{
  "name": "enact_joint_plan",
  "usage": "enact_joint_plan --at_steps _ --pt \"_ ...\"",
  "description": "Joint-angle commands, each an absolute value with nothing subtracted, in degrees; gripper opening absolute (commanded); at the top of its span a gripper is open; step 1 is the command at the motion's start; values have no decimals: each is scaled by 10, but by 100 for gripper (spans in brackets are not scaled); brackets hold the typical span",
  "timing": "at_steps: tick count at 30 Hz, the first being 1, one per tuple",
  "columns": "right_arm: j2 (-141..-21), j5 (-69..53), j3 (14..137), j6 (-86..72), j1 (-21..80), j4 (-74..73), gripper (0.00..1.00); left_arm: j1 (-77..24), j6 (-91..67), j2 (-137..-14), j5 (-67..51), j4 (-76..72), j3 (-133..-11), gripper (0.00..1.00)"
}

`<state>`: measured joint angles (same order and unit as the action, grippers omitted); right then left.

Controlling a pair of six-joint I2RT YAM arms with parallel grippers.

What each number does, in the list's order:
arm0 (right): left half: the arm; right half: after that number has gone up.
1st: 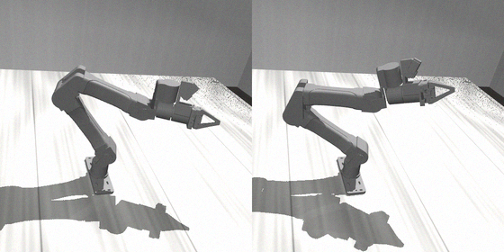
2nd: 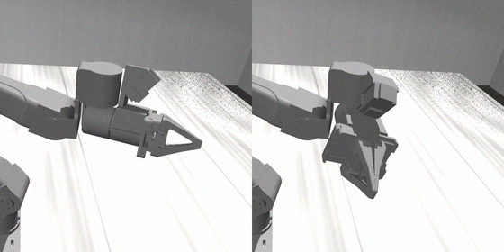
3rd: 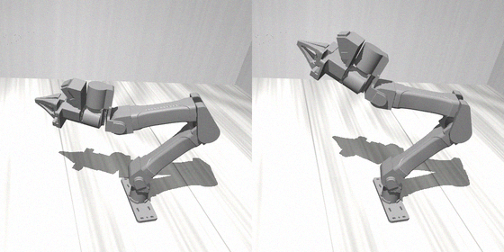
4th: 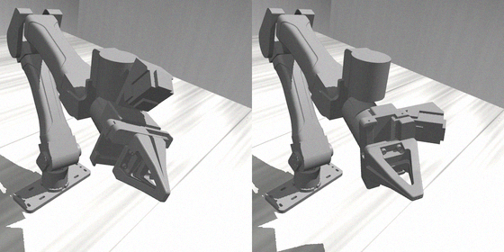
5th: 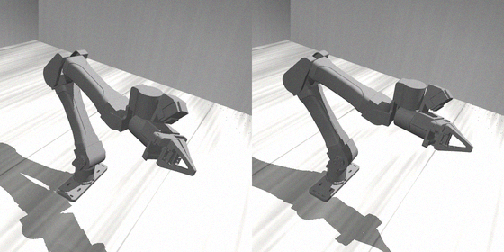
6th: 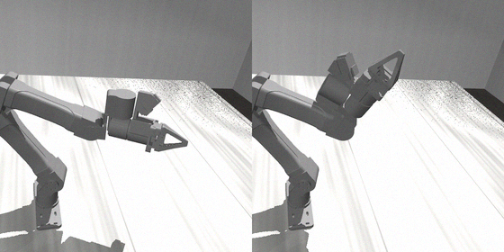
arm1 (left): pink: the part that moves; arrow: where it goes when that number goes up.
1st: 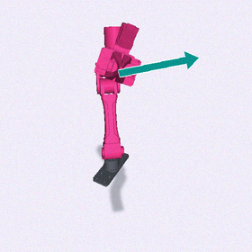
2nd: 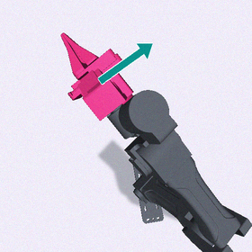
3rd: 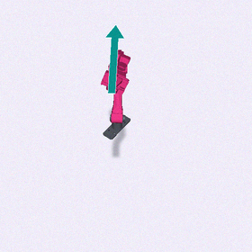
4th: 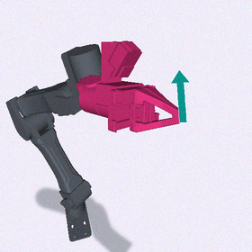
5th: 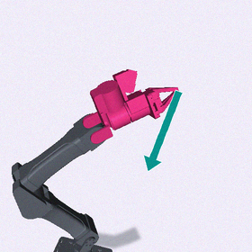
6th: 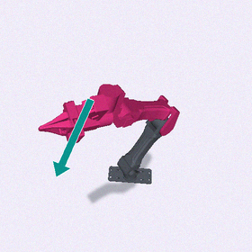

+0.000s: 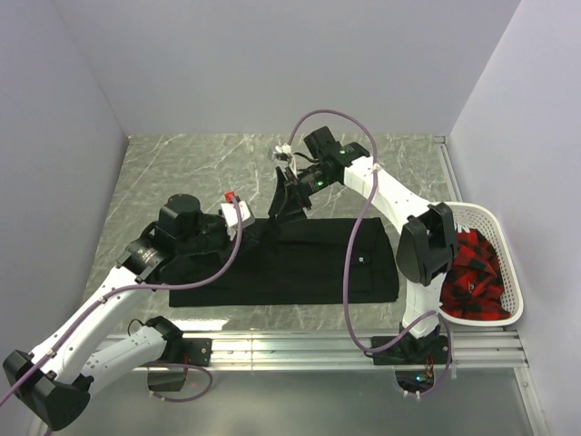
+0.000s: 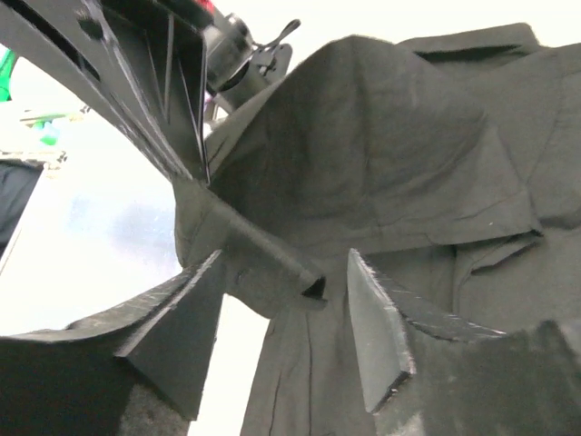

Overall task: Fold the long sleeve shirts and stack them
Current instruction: Fold the shirt

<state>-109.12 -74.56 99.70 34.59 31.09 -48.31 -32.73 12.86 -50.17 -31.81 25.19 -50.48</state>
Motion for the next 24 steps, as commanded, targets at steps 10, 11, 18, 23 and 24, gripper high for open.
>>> enact_joint_plan --at_steps 10,11,18,23,24 --pt "-1121 -773 1061 497 312 -652 16 -330 147 -499 -334 256 -527 0" --pt "-1116 -773 1059 497 310 -652 12 -330 146 -497 -331 254 -526 0" --pt "-1077 -751 1021 438 306 -597 0 -330 126 -486 -287 240 -508 7" --pt "-992 -663 915 280 305 -422 0 -330 91 -469 -213 215 -488 39" --pt "-977 -649 898 258 304 -366 0 -330 84 -466 -199 209 -485 41"
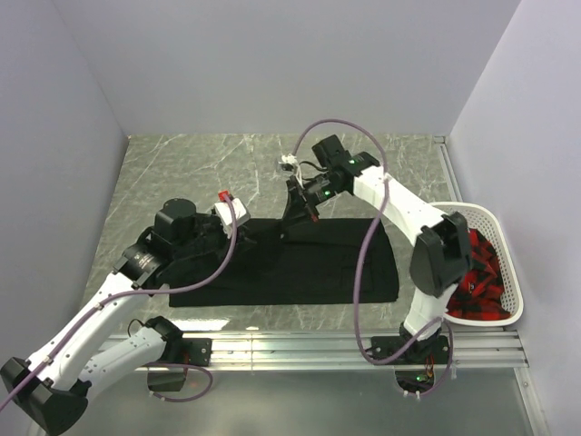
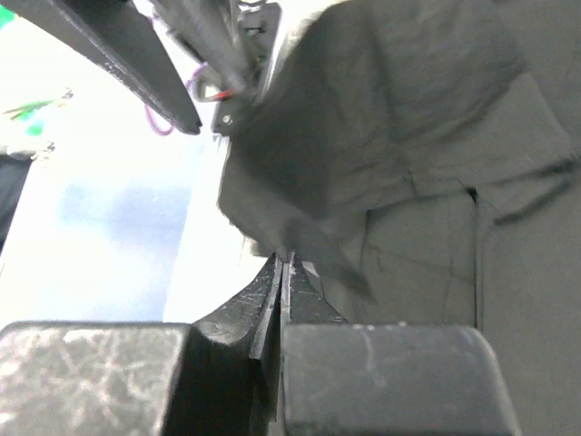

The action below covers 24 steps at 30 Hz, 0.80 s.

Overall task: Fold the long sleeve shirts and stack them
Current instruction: Fold the shirt

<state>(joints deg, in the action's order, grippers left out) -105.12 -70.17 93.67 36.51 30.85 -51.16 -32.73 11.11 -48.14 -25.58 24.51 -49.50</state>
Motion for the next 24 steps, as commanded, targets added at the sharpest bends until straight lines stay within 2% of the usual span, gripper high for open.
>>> enact_joint_plan --at_steps 1,3,6,9,13,19,24 --pt "-963 -629 883 236 304 -342 0 -330 75 -463 -186 195 -481 47" --pt "-930 -594 856 200 305 -309 0 -330 62 -458 -143 184 -475 58" --pt "-897 -549 839 176 305 -295 0 -330 38 -457 -84 167 -473 66" --pt "-852 -508 812 156 309 -280 0 -330 5 -456 -39 149 -474 80" --pt "-780 -451 788 148 323 -294 0 -330 -68 -448 24 120 -475 89" --pt "-702 -368 751 136 387 -321 0 -329 -145 -427 173 94 -476 95" --pt "-660 -314 714 115 459 -344 0 -322 -184 -452 263 131 -494 97"
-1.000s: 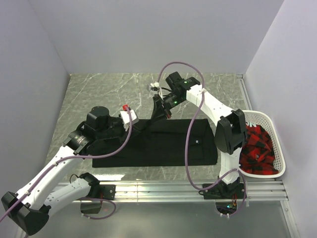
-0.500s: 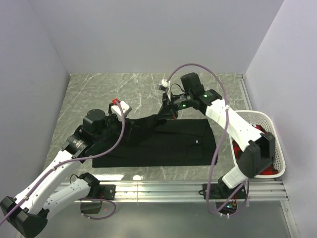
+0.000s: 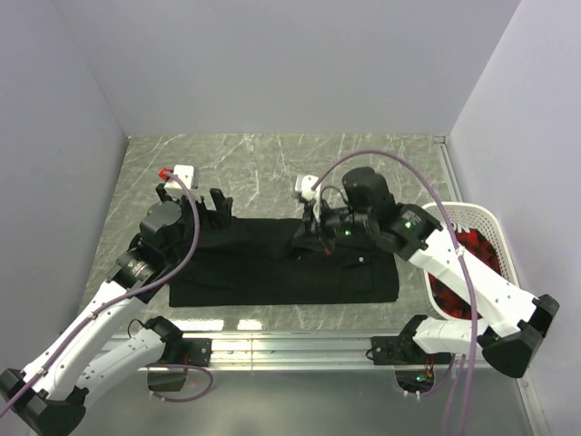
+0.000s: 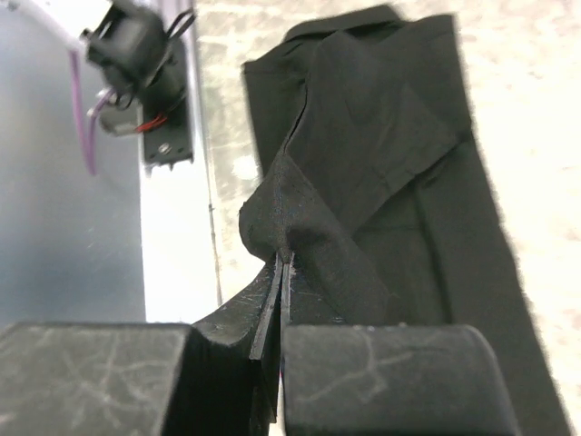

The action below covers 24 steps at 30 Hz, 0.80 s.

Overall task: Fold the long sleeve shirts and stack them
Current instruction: Fold the shirt

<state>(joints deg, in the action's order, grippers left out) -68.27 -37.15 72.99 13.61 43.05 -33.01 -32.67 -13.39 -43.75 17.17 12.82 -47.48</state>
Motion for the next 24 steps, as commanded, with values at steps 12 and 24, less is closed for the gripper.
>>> enact_joint_plan --at_steps 12,24 --pt "-601 -193 647 53 598 -405 0 -166 -280 -543 185 190 -482 87" --pt "-629 -137 642 16 671 -452 0 -86 -342 -750 45 184 -530 62"
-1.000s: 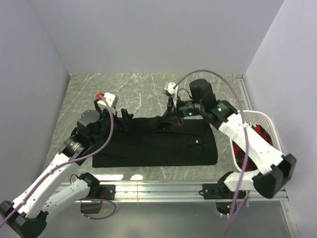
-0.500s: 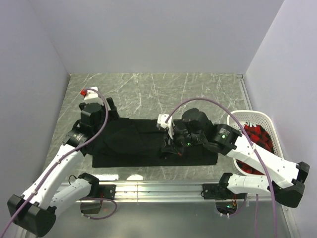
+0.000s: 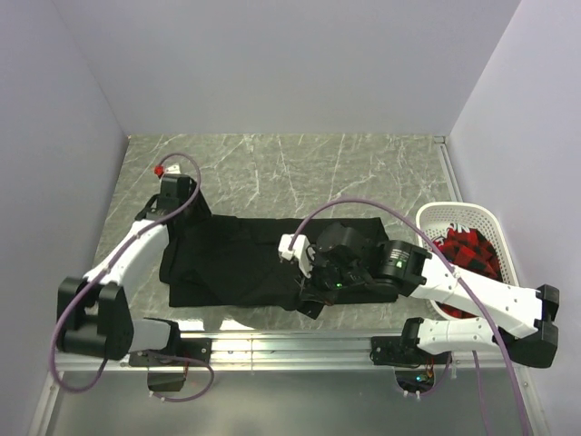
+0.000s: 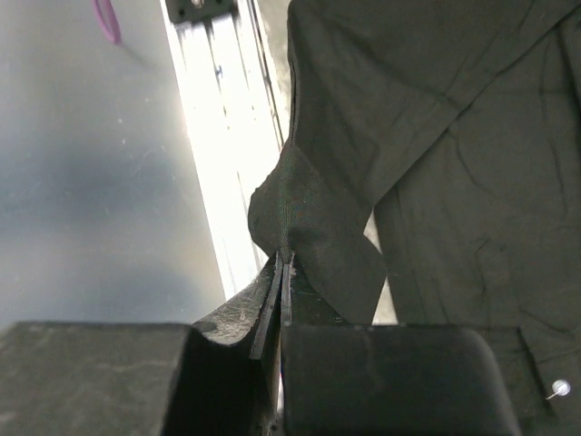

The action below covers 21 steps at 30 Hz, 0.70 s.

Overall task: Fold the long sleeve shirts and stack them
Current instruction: Fold the shirt

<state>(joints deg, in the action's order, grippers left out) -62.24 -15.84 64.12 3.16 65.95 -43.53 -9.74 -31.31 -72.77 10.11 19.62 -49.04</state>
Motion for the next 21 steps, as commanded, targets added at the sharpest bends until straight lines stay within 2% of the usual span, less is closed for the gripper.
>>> enact_joint_plan --at_steps 1,7,21 --pt "-632 -137 643 14 682 -455 0 -84 -344 -779 39 185 -537 61" --pt "-612 -120 671 2 703 -498 0 -69 -348 -854 19 189 -573 60" --pt "-601 -165 711 -32 777 -551 0 -33 -352 -911 28 167 -559 59"
